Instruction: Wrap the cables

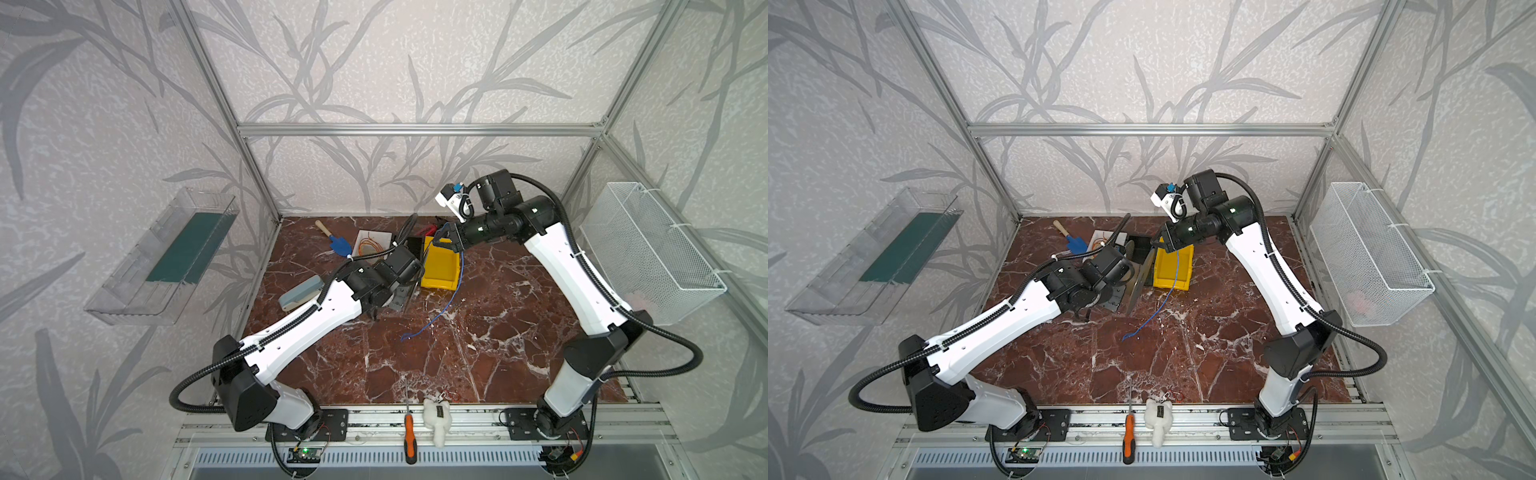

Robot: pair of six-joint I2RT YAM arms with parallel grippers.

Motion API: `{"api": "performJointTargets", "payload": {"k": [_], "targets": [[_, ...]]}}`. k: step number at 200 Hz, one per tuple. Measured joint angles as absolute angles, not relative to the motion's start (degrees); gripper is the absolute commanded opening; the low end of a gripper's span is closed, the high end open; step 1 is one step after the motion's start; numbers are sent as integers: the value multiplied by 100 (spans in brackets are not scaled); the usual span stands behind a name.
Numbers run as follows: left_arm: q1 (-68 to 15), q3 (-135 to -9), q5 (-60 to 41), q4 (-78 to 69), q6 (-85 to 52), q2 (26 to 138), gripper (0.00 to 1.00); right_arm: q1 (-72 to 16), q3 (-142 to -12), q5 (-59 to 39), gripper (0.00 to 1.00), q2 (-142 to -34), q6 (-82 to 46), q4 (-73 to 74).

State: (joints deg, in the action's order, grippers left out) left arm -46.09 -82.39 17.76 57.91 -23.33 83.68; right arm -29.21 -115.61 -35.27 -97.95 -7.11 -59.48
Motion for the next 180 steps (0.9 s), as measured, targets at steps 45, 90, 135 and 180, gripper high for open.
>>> {"api": "performJointTargets", "payload": {"k": [45, 90, 135, 180], "targets": [[-4504, -9074, 1822, 5443, -2923, 9024, 0, -3330, -9824, -4394, 0, -8530, -1280, -4757], [-4401, -9577, 1295, 4871, -3385, 9391, 0, -3675, -8565, -4464, 0, -7778, -1855, -3754], [-4158, -9581, 213, 4539, -3704, 9384, 0, -4021, -6742, -4018, 0, -6958, -2451, -2707], [-3723, -9581, -727, 4880, -3964, 9240, 0, -4410, -5572, -3251, 0, -6587, -2545, -1907]]}}
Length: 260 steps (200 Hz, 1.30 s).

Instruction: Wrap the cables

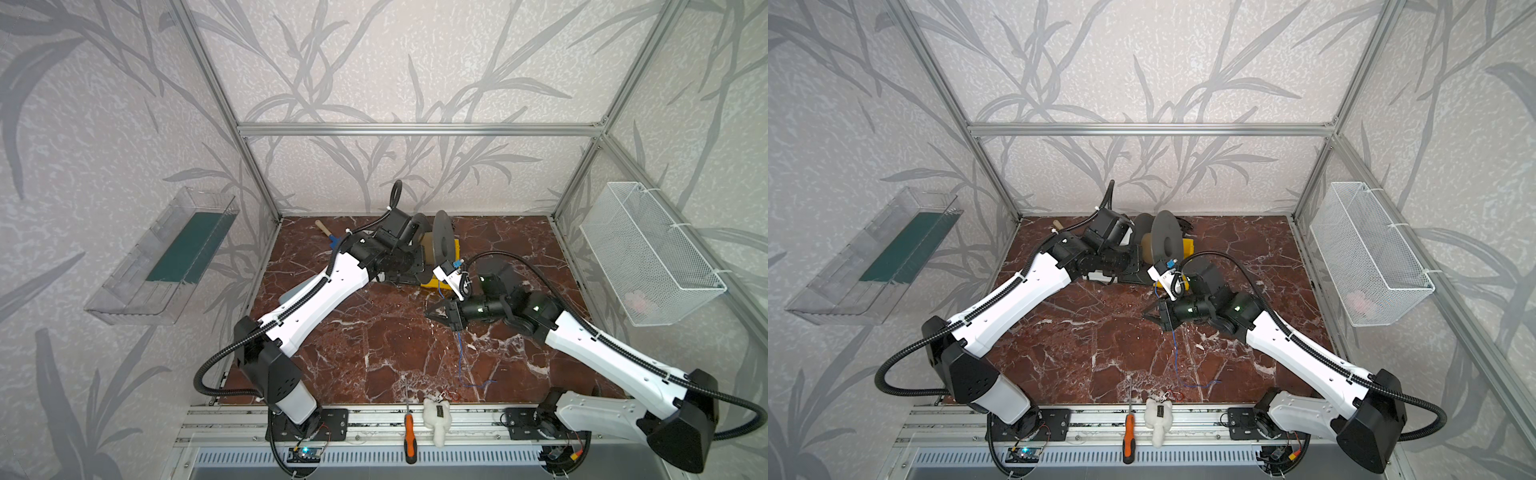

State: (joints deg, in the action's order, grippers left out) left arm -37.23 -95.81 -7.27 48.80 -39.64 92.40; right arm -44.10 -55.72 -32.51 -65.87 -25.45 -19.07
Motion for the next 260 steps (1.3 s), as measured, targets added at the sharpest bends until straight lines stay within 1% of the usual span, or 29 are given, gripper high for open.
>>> {"api": "performJointTargets", "payload": {"k": [24, 50, 77, 104, 144, 198, 260], "targets": [[-3494, -9572, -1037, 5013, -4093, 9019, 0, -4469, -5004, -2838, 0, -6191, -2462, -1522], [-3428, -9568, -1100, 5089, -4180, 8715, 0, -4541, -4764, -2744, 0, -5981, -2272, -1332], [-3238, -9494, -1039, 5030, -4278, 8418, 0, -4602, -4602, -2751, 0, -5994, -2119, -1376], [-2961, -9091, -1044, 4641, -4508, 8136, 0, -4587, -4427, -2895, 0, -6003, -2099, -1516], [-2788, -8702, -1398, 4364, -4703, 7915, 0, -4471, -4217, -2882, 0, -6010, -2099, -1476], [-2235, -8173, -2171, 3933, -4982, 7249, 0, -3780, -4176, -2847, 0, -6143, -1964, -1562], [-2053, -7964, -2624, 3896, -5131, 7105, 0, -3760, -3745, -3354, 0, -6521, -2008, -869]]}}
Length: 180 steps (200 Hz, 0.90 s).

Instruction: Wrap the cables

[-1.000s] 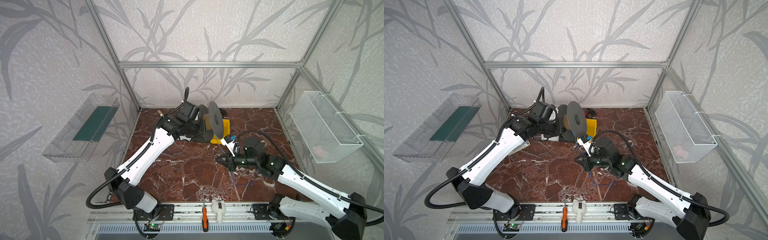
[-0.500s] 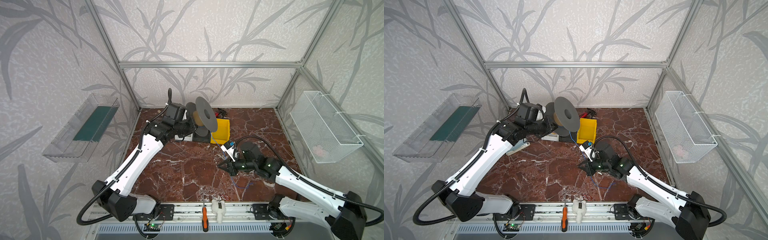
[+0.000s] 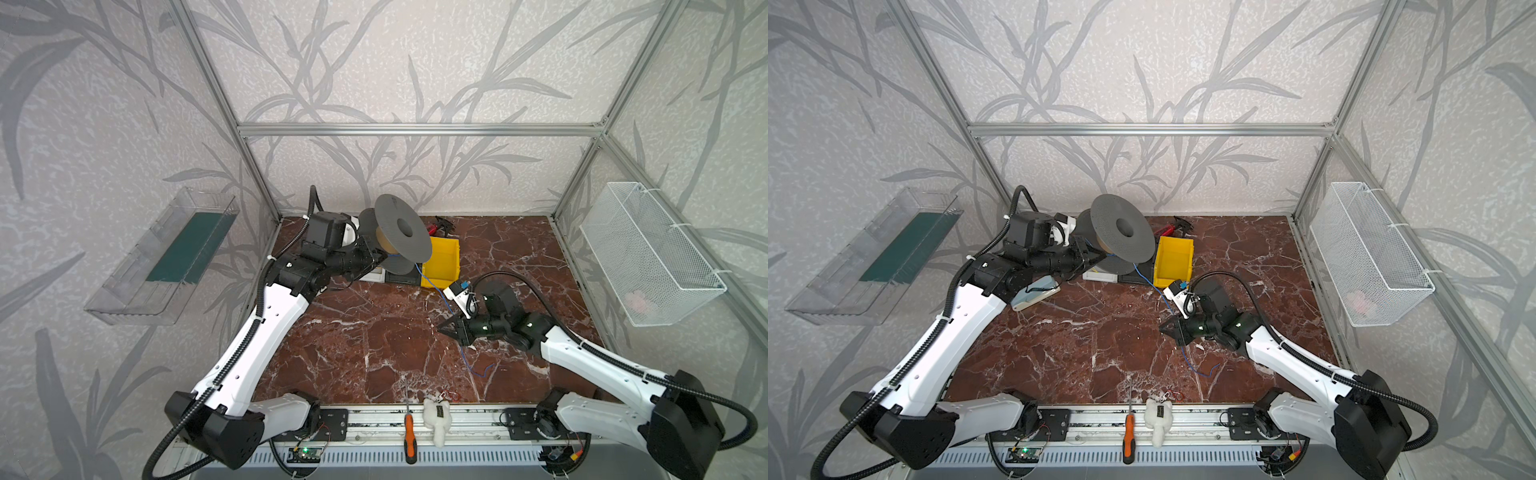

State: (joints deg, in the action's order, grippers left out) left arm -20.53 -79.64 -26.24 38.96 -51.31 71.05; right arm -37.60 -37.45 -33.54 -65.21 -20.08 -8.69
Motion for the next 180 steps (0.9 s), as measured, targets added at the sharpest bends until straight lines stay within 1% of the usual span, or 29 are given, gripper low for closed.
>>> {"api": "performJointTargets", "payload": {"k": [98, 159, 180], "targets": [[-1890, -7835, -2880, 3739, -5319, 7061, 0, -3769, -2961, -3701, 0, -6563, -2399, -14], [-1828, -7835, -3087, 3721, -5363, 7113, 0, -3846, -2668, -3686, 0, -6556, -2600, 314], [-1800, -7835, -3188, 3723, -5352, 7144, 0, -3859, -2668, -3441, 0, -6556, -2589, 161]]}}
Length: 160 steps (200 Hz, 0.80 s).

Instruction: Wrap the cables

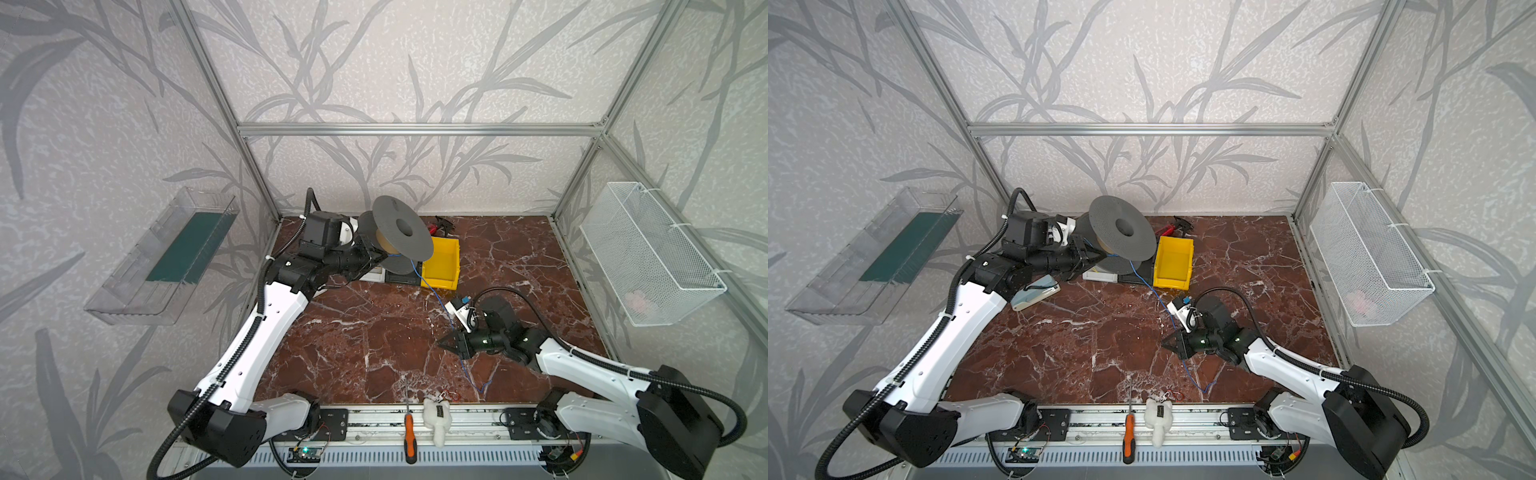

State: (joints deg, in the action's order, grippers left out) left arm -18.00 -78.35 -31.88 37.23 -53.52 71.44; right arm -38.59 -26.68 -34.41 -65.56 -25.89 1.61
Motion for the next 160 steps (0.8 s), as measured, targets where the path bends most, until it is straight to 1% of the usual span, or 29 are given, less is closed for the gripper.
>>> {"api": "performJointTargets", "payload": {"k": [25, 42, 65, 89, 130, 160], "targets": [[-1658, -7835, -3481, 3730, -5242, 7140, 0, -3660, -2923, -3048, 0, -6569, -2477, -336], [-1483, -7835, -3771, 3752, -5078, 7094, 0, -3142, -3271, -3015, 0, -6720, -2300, -716], [-1291, -7835, -4178, 3916, -4724, 6921, 0, -2307, -3999, -3120, 0, -7188, -1920, -1203], [-1249, -7835, -4635, 4062, -4206, 6726, 0, -1820, -5019, -3173, 0, -7769, -1417, -1852], [-1240, -7835, -4786, 4731, -3065, 6335, 0, -1621, -7116, -2943, 0, -8908, -543, -3275], [-1509, -7800, -4571, 5238, -2248, 6136, 0, -1612, -8051, -2766, 0, -9216, -237, -4027]]}}
